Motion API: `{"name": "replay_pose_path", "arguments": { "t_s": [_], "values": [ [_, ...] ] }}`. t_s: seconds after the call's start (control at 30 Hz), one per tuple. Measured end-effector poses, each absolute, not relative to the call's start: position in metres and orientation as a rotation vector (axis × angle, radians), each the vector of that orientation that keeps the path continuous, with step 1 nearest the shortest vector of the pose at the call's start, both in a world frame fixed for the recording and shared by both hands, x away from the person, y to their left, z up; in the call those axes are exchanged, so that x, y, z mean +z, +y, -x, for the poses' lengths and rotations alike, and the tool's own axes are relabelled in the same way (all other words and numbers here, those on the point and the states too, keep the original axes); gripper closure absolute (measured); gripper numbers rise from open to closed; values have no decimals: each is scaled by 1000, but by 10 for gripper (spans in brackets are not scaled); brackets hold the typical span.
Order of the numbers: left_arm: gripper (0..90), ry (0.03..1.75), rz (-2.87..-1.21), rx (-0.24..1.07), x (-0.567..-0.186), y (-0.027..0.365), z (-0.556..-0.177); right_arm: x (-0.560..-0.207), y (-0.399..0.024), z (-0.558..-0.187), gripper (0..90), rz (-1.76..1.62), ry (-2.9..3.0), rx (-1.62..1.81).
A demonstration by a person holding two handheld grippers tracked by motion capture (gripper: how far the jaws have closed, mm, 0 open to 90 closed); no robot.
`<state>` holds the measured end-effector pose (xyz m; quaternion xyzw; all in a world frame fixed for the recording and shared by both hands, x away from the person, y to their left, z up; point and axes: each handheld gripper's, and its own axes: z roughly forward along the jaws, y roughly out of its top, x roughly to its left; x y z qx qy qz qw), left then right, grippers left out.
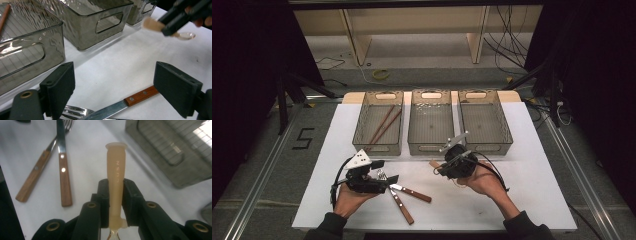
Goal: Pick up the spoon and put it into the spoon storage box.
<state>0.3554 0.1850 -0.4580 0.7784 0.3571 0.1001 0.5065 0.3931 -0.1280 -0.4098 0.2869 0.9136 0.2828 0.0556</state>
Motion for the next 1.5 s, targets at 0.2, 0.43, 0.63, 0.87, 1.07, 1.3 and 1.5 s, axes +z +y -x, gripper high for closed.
{"name": "replay_pose_path", "arguments": {
  "t_s": [0.2,0.43,0.63,0.87,1.07,1.3,1.5],
  "values": [
    [169,860,-1875,242,-458,185,-356,-387,-133,-408,777,-896,2703,949],
    [169,855,-1876,245,-458,185,-356,-371,-132,-429,776,-928,2647,973],
    [169,862,-1871,247,-457,186,-357,-361,-128,-452,775,-947,2597,967],
    [169,862,-1871,251,-458,188,-358,-355,-119,-478,774,-969,2563,937],
    [170,860,-1873,253,-457,189,-358,-352,-112,-496,773,-973,2553,905],
    [170,859,-1876,253,-457,189,-358,-355,-107,-513,772,-1002,2539,892],
    [170,859,-1872,251,-457,189,-358,-362,-103,-524,772,-1026,2538,865]
  ]
}}
